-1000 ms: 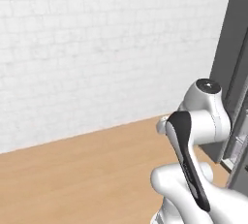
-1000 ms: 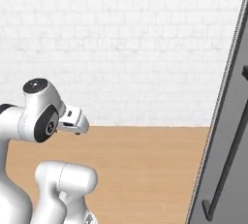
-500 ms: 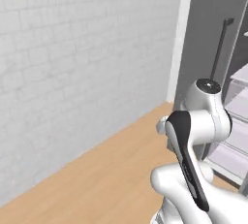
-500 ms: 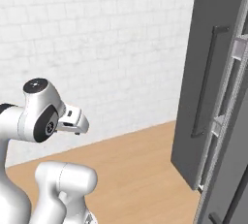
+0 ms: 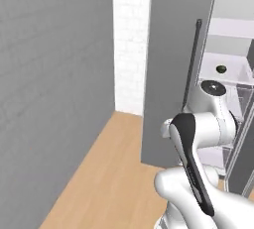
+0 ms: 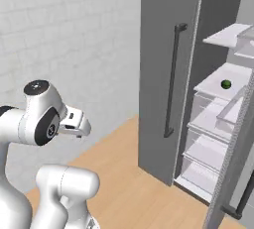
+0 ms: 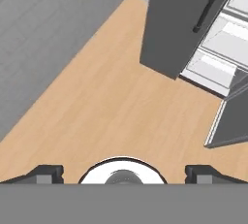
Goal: Place one avocado and one chicken drumstick in each tupperware on the nearby counter, to pack two identical lunches.
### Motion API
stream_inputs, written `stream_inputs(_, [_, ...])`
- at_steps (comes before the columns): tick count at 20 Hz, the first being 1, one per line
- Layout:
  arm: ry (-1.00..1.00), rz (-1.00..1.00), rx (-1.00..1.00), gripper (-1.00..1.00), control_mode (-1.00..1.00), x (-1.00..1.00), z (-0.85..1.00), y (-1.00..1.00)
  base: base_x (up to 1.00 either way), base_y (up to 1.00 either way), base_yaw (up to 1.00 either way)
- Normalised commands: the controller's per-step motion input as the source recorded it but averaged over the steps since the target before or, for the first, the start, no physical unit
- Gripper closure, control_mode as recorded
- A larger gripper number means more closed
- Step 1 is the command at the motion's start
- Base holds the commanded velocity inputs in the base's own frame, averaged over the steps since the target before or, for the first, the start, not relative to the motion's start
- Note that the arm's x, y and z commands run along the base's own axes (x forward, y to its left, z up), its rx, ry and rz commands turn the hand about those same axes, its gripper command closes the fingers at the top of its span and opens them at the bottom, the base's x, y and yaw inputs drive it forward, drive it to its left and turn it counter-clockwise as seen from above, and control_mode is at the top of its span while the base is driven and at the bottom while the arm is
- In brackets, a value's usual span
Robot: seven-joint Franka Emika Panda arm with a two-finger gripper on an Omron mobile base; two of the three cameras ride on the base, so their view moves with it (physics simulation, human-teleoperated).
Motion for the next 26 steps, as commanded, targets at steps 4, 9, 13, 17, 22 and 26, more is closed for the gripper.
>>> stream_inputs(4, [0.0, 0.0, 0.0, -1.0, 1.0, 0.0, 0.0, 0.0, 0.74, 0.52, -0.76])
stream_inputs(9, [0.0, 0.0, 0.0, -1.0, 1.0, 0.0, 0.0, 0.0, 0.78, 0.53, -0.76])
stream_inputs(13, [0.0, 0.0, 0.0, -1.0, 1.0, 0.0, 0.0, 0.0, 0.83, 0.56, -0.74])
stream_inputs(17, [0.0, 0.0, 0.0, -1.0, 1.0, 0.0, 0.0, 0.0, 0.79, 0.53, -0.73])
stream_inputs(22, [0.0, 0.0, 0.0, -1.0, 1.0, 0.0, 0.0, 0.0, 0.57, 0.44, -0.47])
stream_inputs(26, [0.0, 0.0, 0.0, -1.0, 1.0, 0.0, 0.0, 0.0, 0.02, 0.24, 0.22])
